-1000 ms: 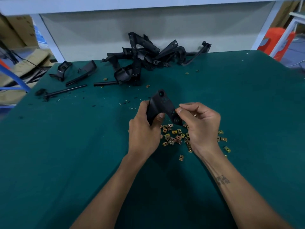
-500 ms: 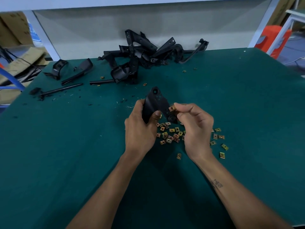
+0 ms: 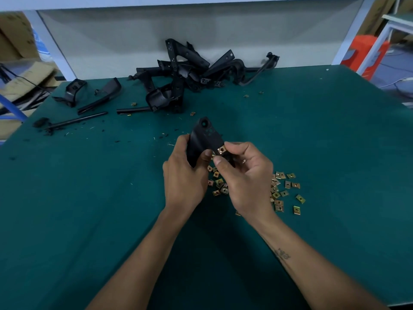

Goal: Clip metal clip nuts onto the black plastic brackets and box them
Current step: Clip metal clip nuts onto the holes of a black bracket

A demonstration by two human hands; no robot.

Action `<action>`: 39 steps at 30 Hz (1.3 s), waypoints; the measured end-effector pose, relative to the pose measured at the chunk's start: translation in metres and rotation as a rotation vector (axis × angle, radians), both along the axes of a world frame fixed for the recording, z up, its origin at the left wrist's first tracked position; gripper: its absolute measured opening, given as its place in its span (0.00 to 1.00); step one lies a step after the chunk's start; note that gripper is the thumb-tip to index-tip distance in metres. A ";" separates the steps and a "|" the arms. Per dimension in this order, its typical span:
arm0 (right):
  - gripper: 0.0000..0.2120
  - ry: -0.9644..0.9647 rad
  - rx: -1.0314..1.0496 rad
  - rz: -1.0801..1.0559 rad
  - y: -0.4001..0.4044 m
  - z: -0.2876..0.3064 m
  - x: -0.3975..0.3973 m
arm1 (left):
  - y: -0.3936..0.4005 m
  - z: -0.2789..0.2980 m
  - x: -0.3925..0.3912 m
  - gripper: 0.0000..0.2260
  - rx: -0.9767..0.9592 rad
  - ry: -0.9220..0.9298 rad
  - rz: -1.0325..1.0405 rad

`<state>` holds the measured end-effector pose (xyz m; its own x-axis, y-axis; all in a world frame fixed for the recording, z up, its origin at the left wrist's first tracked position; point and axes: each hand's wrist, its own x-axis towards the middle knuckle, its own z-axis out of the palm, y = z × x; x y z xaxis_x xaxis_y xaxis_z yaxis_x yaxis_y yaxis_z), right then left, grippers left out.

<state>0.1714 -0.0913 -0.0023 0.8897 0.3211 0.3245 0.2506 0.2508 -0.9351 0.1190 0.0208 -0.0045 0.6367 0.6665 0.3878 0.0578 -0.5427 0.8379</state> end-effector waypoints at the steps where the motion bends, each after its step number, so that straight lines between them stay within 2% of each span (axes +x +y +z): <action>1: 0.13 0.040 0.012 0.021 0.000 0.001 0.001 | 0.000 0.000 0.000 0.06 -0.008 -0.003 -0.001; 4: 0.10 0.187 0.054 0.128 -0.006 0.008 0.011 | 0.003 -0.001 0.001 0.06 -0.025 -0.004 -0.018; 7: 0.07 0.107 -0.028 0.150 -0.022 0.016 0.035 | 0.004 -0.002 0.003 0.06 -0.044 0.033 -0.043; 12: 0.13 -0.190 -0.586 -0.151 -0.058 0.009 0.084 | 0.009 -0.004 0.004 0.03 -0.234 0.048 -0.166; 15: 0.11 -0.289 -0.852 -0.091 -0.065 0.000 0.098 | 0.008 -0.004 0.002 0.02 -0.275 0.066 -0.244; 18: 0.11 -0.342 -0.986 -0.042 -0.061 -0.004 0.102 | 0.006 -0.008 0.002 0.04 -0.166 0.145 -0.328; 22: 0.11 -0.359 -1.004 -0.028 -0.064 -0.004 0.103 | 0.007 -0.011 0.004 0.04 -0.082 0.152 -0.352; 31: 0.05 -0.352 -1.022 0.048 -0.066 0.000 0.096 | 0.008 -0.014 0.005 0.02 -0.073 0.135 -0.367; 34: 0.07 -0.371 -1.020 0.057 -0.067 0.000 0.094 | 0.008 -0.014 0.006 0.02 -0.090 0.129 -0.358; 36: 0.10 -0.364 -0.978 0.053 -0.068 0.001 0.092 | 0.008 -0.014 0.006 0.02 -0.097 0.124 -0.358; 39: 0.10 -0.315 -0.779 -0.003 -0.067 0.005 0.090 | 0.008 -0.013 0.005 0.02 -0.101 0.122 -0.380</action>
<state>0.2609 -0.1587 0.0029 0.7957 0.5541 0.2446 0.5289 -0.4387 -0.7265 0.1240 0.0285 -0.0179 0.8820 0.4059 0.2393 -0.0290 -0.4601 0.8874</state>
